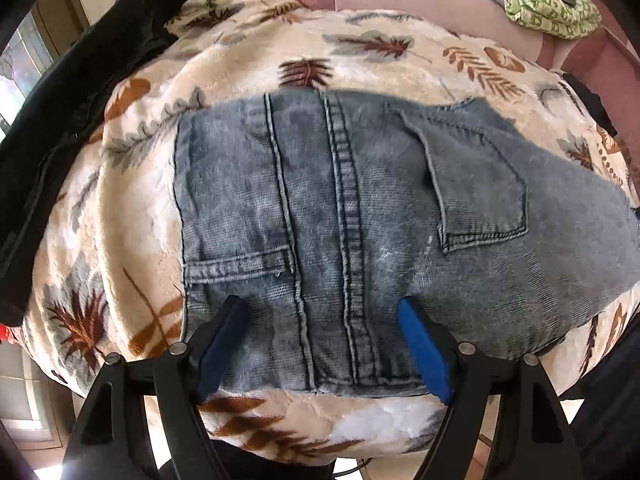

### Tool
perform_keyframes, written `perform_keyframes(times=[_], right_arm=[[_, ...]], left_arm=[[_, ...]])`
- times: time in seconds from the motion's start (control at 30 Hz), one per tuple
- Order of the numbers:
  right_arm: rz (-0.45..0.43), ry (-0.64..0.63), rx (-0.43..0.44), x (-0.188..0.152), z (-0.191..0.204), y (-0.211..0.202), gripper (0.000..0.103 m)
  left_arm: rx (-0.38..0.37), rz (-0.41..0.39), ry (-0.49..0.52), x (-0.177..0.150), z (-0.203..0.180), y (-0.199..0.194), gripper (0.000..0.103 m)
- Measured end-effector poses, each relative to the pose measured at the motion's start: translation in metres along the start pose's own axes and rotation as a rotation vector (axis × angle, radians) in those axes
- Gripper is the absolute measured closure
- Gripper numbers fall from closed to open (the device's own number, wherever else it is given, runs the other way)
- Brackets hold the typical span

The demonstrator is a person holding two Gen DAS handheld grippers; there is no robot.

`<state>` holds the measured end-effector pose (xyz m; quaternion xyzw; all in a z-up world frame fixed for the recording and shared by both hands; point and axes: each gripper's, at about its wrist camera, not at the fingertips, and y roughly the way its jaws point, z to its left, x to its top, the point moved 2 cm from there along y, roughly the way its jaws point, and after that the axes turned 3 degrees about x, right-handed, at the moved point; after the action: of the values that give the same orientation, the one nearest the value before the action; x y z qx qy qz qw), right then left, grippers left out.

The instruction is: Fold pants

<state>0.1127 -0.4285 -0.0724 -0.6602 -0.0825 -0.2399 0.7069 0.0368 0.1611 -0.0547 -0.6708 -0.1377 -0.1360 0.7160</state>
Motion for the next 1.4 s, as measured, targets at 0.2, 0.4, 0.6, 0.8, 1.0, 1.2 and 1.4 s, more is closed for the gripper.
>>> perform_keyframes(times=[0.2, 0.4, 0.6, 0.8, 1.0, 1.2, 1.4], right_arm=[[-0.211, -0.03, 0.148, -0.014, 0.038, -0.083, 0.028], [0.072, -0.1, 0.003, -0.046, 0.046, -0.018, 0.029], [-0.107, 0.064, -0.182, -0.022, 0.002, -0.065, 0.029], [-0.094, 0.075, 0.182, -0.036, 0.015, -0.07, 0.028], [0.013, 0.098, 0.113, -0.031, 0.009, -0.044, 0.033], [-0.122, -0.255, 0.329, 0.019, 0.16, -0.091, 0.033], [0.039, -0.577, 0.41, 0.028, 0.33, -0.012, 0.063]], left_arm=[[-0.057, -0.122, -0.05, 0.007, 0.001, -0.037, 0.023], [0.016, -0.015, -0.126, 0.012, 0.01, -0.001, 0.022], [-0.016, -0.064, -0.106, 0.001, 0.012, 0.011, 0.02], [-0.017, -0.071, -0.112, 0.003, 0.011, 0.01, 0.019], [-0.045, -0.147, -0.14, 0.003, 0.018, -0.023, 0.019], [-0.066, -0.17, -0.133, 0.014, 0.007, -0.023, 0.019], [-0.011, -0.154, -0.086, 0.0, -0.002, 0.006, 0.019]])
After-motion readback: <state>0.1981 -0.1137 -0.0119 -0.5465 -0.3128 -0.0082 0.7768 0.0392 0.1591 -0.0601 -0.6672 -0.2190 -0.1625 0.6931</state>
